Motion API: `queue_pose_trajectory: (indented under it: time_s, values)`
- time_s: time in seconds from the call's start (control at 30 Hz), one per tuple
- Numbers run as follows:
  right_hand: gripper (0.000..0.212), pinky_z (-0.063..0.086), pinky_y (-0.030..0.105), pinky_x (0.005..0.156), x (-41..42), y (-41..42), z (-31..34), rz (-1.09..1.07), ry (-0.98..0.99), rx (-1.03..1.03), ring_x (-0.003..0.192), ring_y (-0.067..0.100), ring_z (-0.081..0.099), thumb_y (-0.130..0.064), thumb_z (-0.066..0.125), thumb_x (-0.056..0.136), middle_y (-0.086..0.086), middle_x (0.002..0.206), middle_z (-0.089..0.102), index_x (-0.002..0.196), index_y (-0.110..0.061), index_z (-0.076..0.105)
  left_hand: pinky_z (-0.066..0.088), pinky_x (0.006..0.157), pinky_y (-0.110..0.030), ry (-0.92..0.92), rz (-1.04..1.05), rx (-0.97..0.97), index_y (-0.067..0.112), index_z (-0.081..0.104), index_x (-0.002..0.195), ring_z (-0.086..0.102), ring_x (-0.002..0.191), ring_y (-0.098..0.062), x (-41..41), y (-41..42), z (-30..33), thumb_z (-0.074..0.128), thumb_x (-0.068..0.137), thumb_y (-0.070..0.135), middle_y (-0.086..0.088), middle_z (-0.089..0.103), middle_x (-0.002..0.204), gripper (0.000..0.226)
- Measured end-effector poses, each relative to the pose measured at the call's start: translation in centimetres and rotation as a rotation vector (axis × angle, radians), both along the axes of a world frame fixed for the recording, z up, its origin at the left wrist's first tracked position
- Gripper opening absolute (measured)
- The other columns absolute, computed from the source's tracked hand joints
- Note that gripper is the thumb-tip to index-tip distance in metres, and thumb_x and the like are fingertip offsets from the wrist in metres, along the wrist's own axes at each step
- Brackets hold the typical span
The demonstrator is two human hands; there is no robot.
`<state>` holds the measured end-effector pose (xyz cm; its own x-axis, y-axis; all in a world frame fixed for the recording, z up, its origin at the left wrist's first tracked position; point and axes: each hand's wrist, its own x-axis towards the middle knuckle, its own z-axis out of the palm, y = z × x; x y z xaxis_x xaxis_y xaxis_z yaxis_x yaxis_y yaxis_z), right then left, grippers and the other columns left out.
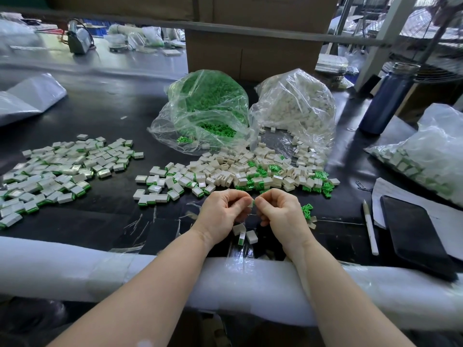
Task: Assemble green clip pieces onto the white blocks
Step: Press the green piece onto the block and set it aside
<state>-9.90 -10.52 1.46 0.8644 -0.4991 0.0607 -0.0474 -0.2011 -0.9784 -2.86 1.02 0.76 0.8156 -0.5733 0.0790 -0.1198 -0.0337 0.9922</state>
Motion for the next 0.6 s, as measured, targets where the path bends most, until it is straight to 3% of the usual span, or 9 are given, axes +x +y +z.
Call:
queue_pose_trajectory:
  time_s: [0.1, 0.17, 0.27, 0.4, 0.53, 0.6]
  values:
    - [0.020, 0.044, 0.018, 0.046, -0.05, -0.07, -0.04, -0.005, -0.015, 0.025, 0.046, 0.002, 0.050, -0.007, 0.060, 0.089, -0.005, 0.054, 0.056, 0.070, -0.011, 0.060, 0.053, 0.062, -0.018, 0.025, -0.027, -0.029, 0.016, 0.066, 0.086, 0.061, 0.066, -0.011, 0.02, 0.07, 0.07, 0.059, 0.088, 0.007, -0.002, 0.066, 0.071, 0.012]
    - [0.020, 0.045, 0.019, 0.047, -0.12, -0.11, -0.08, -0.004, -0.020, 0.027, 0.048, 0.003, 0.051, -0.007, 0.060, 0.088, -0.004, 0.055, 0.057, 0.070, -0.012, 0.061, 0.052, 0.060, -0.017, 0.030, -0.053, -0.049, 0.015, 0.063, 0.092, 0.061, 0.062, -0.006, 0.03, 0.14, 0.13, 0.059, 0.089, 0.005, 0.000, 0.064, 0.068, 0.011]
    - [0.012, 0.046, 0.017, 0.048, -0.19, -0.20, -0.05, 0.004, -0.049, 0.056, 0.053, 0.004, 0.056, -0.004, 0.060, 0.088, 0.000, 0.061, 0.061, 0.078, -0.011, 0.062, 0.050, 0.060, -0.016, 0.011, -0.086, -0.059, 0.014, 0.060, 0.085, 0.057, 0.058, -0.006, -0.04, 0.28, 0.23, 0.059, 0.088, 0.003, 0.007, 0.060, 0.060, 0.011]
    - [0.012, 0.047, 0.018, 0.048, -0.20, -0.43, -0.06, 0.000, -0.090, 0.105, 0.052, 0.006, 0.057, -0.001, 0.062, 0.086, -0.003, 0.059, 0.064, 0.080, -0.012, 0.063, 0.051, 0.066, -0.018, -0.032, -0.125, -0.032, 0.017, 0.062, 0.086, 0.060, 0.065, -0.007, 0.02, 0.57, 0.25, 0.067, 0.079, -0.003, -0.001, 0.063, 0.071, 0.022]
    - [0.010, 0.051, 0.018, 0.054, -0.36, -0.55, -0.08, 0.019, -0.087, 0.132, 0.064, 0.009, 0.066, -0.006, 0.067, 0.084, -0.001, 0.070, 0.071, 0.081, -0.015, 0.069, 0.050, 0.060, -0.016, -0.019, -0.061, -0.050, 0.018, 0.065, 0.085, 0.061, 0.060, -0.002, 0.12, 0.56, 0.16, 0.065, 0.084, 0.005, 0.004, 0.065, 0.069, 0.014]
    - [0.008, 0.050, 0.018, 0.053, -0.39, -0.53, -0.07, 0.040, -0.089, 0.110, 0.061, 0.009, 0.065, -0.006, 0.067, 0.083, 0.001, 0.068, 0.071, 0.081, -0.013, 0.069, 0.050, 0.059, -0.016, -0.009, -0.042, -0.054, 0.017, 0.066, 0.084, 0.060, 0.058, -0.002, 0.18, 0.47, 0.11, 0.062, 0.086, 0.009, 0.006, 0.065, 0.065, 0.008]
